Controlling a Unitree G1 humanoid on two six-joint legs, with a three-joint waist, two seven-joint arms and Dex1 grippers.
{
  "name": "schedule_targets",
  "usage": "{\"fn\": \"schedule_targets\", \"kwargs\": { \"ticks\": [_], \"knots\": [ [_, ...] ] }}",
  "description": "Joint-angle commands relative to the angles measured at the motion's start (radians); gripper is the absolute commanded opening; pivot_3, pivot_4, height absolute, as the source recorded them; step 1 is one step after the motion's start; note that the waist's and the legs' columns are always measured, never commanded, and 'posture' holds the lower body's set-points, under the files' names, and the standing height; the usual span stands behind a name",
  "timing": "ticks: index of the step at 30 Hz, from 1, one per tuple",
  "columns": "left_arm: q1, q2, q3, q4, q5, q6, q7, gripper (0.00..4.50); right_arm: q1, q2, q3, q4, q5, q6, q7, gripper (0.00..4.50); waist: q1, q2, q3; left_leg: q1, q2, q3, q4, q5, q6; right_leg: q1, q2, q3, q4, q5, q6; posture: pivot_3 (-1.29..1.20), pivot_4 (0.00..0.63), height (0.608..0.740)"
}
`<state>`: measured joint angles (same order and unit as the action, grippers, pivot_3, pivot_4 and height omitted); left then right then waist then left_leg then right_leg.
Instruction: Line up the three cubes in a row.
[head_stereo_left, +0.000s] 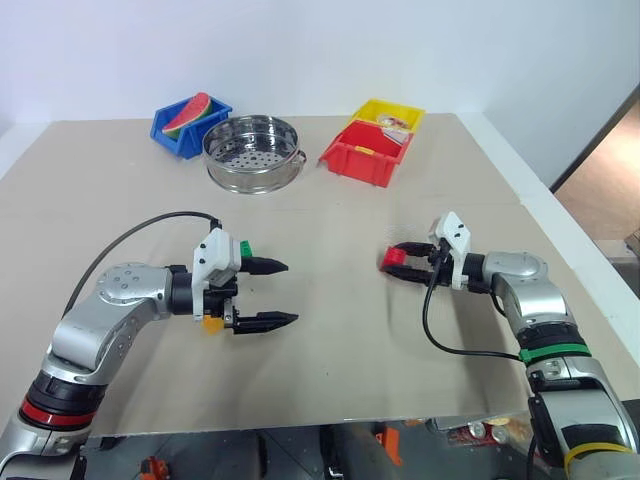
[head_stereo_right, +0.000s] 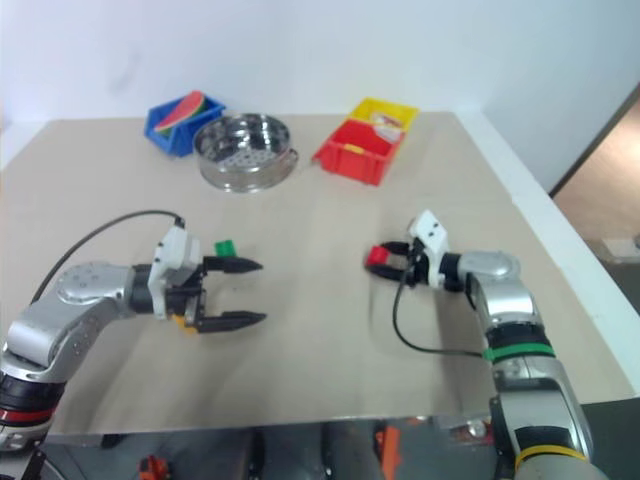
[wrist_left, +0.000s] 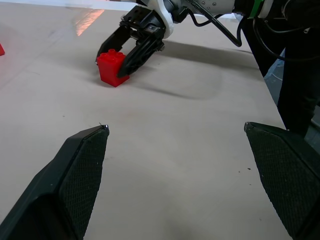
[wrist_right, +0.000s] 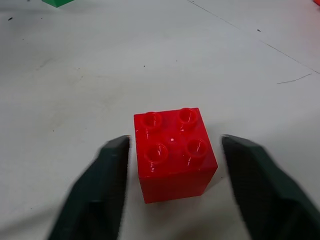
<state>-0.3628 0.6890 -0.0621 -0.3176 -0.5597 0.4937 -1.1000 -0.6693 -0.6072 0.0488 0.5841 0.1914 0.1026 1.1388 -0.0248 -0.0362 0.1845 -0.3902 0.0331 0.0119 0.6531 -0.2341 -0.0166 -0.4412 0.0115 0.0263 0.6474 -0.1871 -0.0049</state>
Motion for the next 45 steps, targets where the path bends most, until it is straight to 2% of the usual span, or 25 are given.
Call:
{"fn": "schedule_targets", "kwargs": {
  "ticks": [1, 8, 16, 31, 43, 45],
  "knots": [
    [0.004, 0.002, 0.022, -0.034, -0.007, -0.016, 0.006, 4.5, -0.024, -0.001, -0.007, -0.022, 0.0, -0.016, 0.013, 1.3, 0.0, 0.0, 0.0, 0.0, 0.0, 0.0, 0.0, 0.0, 0.0, 0.0, 0.0, 0.0, 0.0, 0.0, 0.0, 0.0, 0.15, 0.74],
    [0.012, 0.002, 0.021, -0.043, -0.014, -0.012, 0.008, 4.5, -0.051, -0.005, 0.019, -0.168, 0.05, 0.086, 0.126, 1.25, -0.001, 0.0, 0.0, 0.0, 0.0, 0.001, 0.0, 0.0, 0.0, 0.0, 0.0, 0.001, 0.0, 0.0, 0.0, 0.0, 0.15, 0.74],
    [0.053, 0.025, 0.036, -0.059, -0.014, -0.007, 0.009, 4.5, -0.016, -0.008, 0.156, -0.39, 0.052, 0.127, 0.271, 1.25, 0.0, 0.0, 0.0, 0.0, 0.001, 0.0, 0.0, 0.0, 0.0, 0.0, 0.001, -0.001, 0.001, 0.0, 0.0, 0.0, 0.15, 0.74],
    [0.088, 0.035, 0.048, -0.094, -0.021, -0.005, 0.048, 4.5, -0.029, 0.016, 0.186, -0.216, -0.024, 0.032, 0.245, 1.25, 0.0, 0.0, 0.0, 0.0, 0.0, 0.0, 0.001, 0.0, 0.0, 0.0, 0.0, 0.0, 0.001, 0.0, 0.0, 0.0, 0.15, 0.74],
    [0.077, 0.032, 0.034, -0.089, -0.018, -0.007, 0.045, 4.5, -0.035, 0.034, 0.193, -0.18, -0.04, -0.027, 0.275, 1.25, 0.0, 0.0, 0.0, 0.001, 0.001, 0.0, 0.001, 0.0, 0.0, 0.0, 0.001, 0.0, 0.001, 0.0, 0.0, 0.0, 0.15, 0.74],
    [0.076, 0.029, 0.03, -0.088, -0.017, -0.008, 0.046, 4.5, -0.035, 0.033, 0.194, -0.173, -0.046, -0.042, 0.277, 2.26, 0.0, 0.0, 0.0, 0.001, 0.001, 0.0, 0.001, 0.0, 0.0, 0.0, 0.001, 0.0, 0.001, 0.001, 0.0, 0.0, 0.15, 0.74]
  ]
}}
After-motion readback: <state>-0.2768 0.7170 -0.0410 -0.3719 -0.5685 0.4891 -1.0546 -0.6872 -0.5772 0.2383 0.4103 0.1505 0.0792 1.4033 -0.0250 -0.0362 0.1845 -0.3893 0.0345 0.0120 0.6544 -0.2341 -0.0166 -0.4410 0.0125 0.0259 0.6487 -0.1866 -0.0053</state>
